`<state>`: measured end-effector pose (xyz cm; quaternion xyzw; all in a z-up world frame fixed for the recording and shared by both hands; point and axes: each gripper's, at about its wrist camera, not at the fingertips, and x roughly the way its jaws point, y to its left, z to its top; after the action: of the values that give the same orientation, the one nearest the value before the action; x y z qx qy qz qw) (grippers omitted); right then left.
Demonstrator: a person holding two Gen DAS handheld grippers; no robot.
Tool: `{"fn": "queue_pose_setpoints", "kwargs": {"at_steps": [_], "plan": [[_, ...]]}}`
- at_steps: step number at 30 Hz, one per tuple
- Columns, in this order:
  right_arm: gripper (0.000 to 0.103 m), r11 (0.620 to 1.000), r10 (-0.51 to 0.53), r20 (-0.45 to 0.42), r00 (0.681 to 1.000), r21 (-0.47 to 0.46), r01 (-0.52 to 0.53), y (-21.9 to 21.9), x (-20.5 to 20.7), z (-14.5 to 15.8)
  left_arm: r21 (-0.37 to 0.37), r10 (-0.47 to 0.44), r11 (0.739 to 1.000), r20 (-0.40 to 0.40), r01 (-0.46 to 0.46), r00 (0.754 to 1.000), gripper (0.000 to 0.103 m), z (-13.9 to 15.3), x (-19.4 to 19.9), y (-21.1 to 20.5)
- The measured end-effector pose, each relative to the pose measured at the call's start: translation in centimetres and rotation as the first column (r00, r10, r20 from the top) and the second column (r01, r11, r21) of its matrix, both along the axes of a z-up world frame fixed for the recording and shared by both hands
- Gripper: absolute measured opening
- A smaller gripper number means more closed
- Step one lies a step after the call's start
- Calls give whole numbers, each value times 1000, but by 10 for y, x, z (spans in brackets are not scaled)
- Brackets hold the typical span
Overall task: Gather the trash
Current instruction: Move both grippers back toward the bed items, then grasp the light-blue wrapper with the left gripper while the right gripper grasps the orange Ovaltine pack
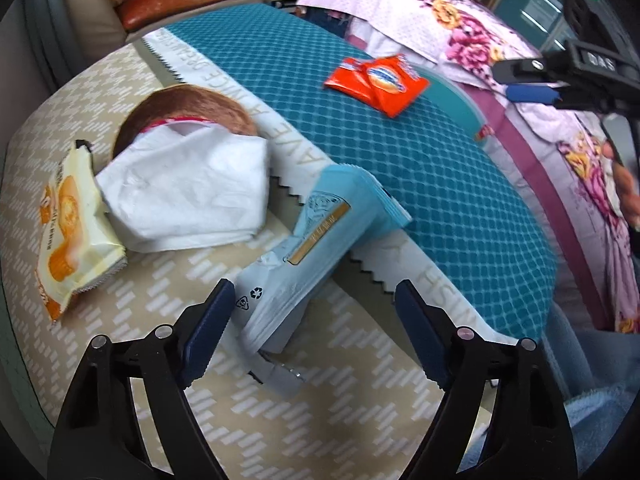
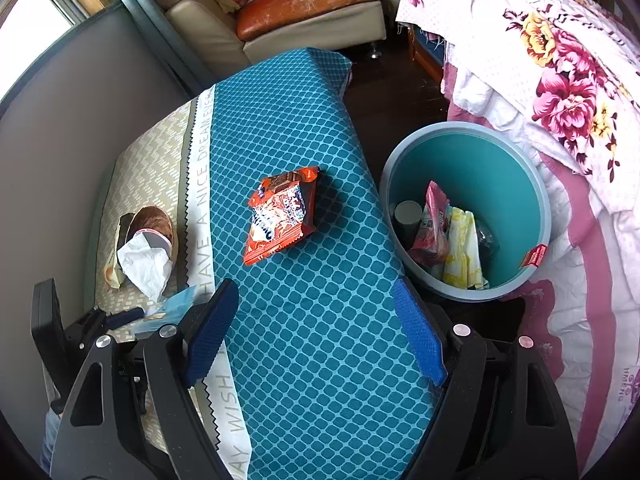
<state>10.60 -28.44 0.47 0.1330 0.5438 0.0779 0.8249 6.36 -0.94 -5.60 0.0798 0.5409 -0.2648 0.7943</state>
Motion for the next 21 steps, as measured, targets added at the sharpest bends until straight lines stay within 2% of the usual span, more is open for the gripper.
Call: {"fn": "queue_pose_setpoints", "kwargs": {"at_steps": [4, 9, 13, 14, 16, 19, 21], "plan": [[76, 1000, 4, -13, 1000, 14, -4, -2, 1, -5, 17, -47, 999, -1, 47, 999, 76, 1, -4, -15], [76, 999, 0, -21, 1000, 35, 0, -6, 0, -10, 94, -51, 994, 41, 47, 998, 76, 1, 5, -29], [76, 999, -5, -22, 1000, 47, 6, -9, 1, -15, 109, -68, 992, 42, 63, 997, 76, -1, 9, -35], [76, 999, -5, -24, 1000, 50, 6, -9, 2, -16, 110, -71, 992, 38, 66, 997, 72, -2, 10, -37], [76, 998, 1, -26, 1000, 58, 0, -9, 4, -19, 113, -80, 990, 11, 78, 997, 37, -7, 9, -42], [76, 998, 7, -29, 1000, 65, -5, -11, 7, -22, 94, -65, 993, 2, 65, 998, 21, -7, 8, -44], [76, 998, 6, -38, 999, 69, -4, -11, 9, -25, 63, -35, 997, -1, 35, 999, 17, -2, 10, -44]]}}
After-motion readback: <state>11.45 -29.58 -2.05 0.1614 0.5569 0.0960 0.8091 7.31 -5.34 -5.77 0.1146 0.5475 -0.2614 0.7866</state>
